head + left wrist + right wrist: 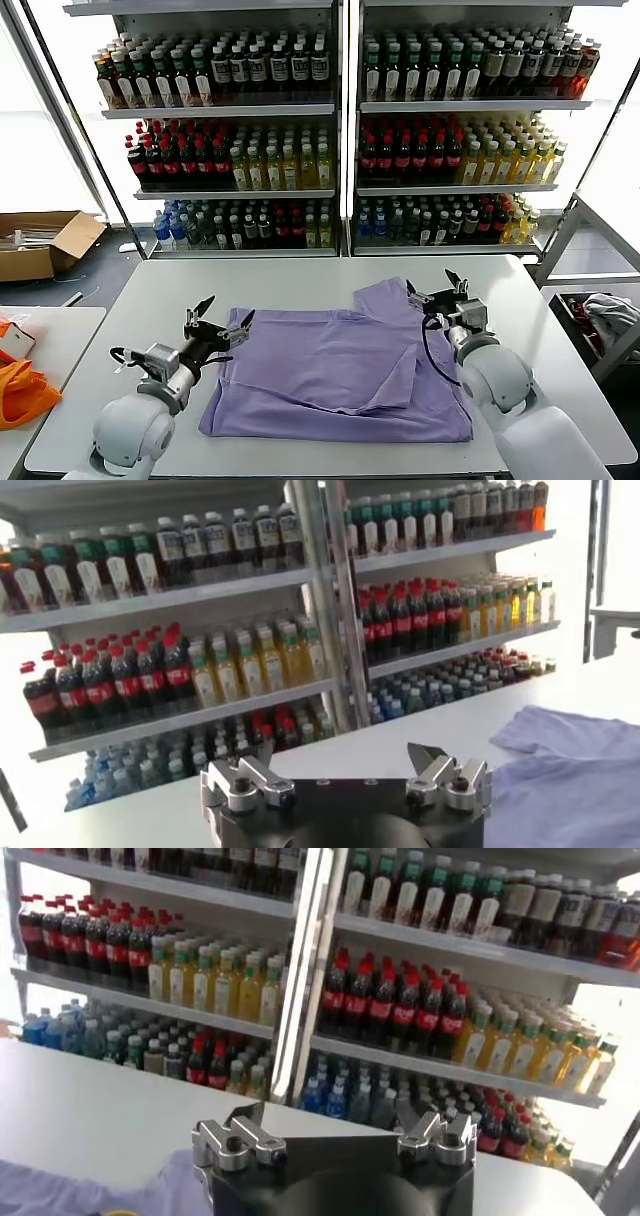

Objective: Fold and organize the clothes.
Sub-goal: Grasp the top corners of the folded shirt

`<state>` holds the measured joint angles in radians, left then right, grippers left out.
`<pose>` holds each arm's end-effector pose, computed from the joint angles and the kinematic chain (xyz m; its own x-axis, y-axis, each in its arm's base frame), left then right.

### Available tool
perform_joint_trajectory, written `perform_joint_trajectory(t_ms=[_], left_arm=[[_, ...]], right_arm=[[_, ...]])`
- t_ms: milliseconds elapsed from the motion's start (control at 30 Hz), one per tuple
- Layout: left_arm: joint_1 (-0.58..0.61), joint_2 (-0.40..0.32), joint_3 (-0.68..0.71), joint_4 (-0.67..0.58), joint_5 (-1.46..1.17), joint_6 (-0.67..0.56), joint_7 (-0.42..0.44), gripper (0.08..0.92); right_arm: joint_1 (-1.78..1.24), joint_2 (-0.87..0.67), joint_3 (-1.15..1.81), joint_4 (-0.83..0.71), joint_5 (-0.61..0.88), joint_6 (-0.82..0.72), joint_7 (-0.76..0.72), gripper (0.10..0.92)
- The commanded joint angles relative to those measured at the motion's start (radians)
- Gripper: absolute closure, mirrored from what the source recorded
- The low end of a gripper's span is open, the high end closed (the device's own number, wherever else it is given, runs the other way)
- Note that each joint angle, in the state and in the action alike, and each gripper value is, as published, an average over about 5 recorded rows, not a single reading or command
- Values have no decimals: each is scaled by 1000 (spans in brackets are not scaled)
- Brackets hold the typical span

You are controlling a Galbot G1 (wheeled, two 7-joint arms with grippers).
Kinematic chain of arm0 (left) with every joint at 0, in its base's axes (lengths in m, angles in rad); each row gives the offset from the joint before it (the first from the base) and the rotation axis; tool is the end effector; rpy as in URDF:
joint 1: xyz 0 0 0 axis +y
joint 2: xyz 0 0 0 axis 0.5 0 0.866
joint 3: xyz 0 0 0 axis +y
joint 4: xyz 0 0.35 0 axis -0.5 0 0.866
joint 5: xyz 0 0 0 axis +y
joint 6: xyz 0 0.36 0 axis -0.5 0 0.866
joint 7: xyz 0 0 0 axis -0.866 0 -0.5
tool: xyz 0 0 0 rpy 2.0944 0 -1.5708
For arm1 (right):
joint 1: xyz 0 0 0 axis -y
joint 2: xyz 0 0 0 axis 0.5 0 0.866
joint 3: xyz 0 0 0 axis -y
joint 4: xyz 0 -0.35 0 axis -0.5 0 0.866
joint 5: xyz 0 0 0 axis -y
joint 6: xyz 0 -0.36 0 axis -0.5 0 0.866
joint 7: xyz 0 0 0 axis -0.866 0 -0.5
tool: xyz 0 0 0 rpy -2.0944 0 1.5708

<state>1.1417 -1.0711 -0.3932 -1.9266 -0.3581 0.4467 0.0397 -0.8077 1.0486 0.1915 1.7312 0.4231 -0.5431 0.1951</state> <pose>0.3125 0.0691 -0.2488 -0.9251 0.2510 0.2848 0.2927 0.9493 0.1142 0.4002 -0.0455 -0.2227 -0.9522 -0.0845 0.2936 -0.1511 0.9655 -0.2122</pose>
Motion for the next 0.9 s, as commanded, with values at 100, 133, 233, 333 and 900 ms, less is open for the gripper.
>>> perform_joint_trajectory(t_ms=[100, 133, 233, 333, 900], left_arm=[[-235, 43, 141, 310, -77, 108, -9, 177], [-242, 40, 148, 324, -76, 109, -11, 177], [-260, 29, 157, 354, -79, 111, -16, 177], [-269, 19, 160, 373, -81, 109, -20, 177], [-302, -16, 149, 417, -118, 99, -29, 177]], right_arm=[[194, 99, -84, -271, 2, -34, -8, 203], [198, 112, -84, -288, -2, -34, -9, 203], [207, 148, -80, -339, -14, -31, -12, 203], [213, 183, -71, -386, -33, -21, -16, 203], [192, 277, -36, -456, -68, -12, -17, 203]])
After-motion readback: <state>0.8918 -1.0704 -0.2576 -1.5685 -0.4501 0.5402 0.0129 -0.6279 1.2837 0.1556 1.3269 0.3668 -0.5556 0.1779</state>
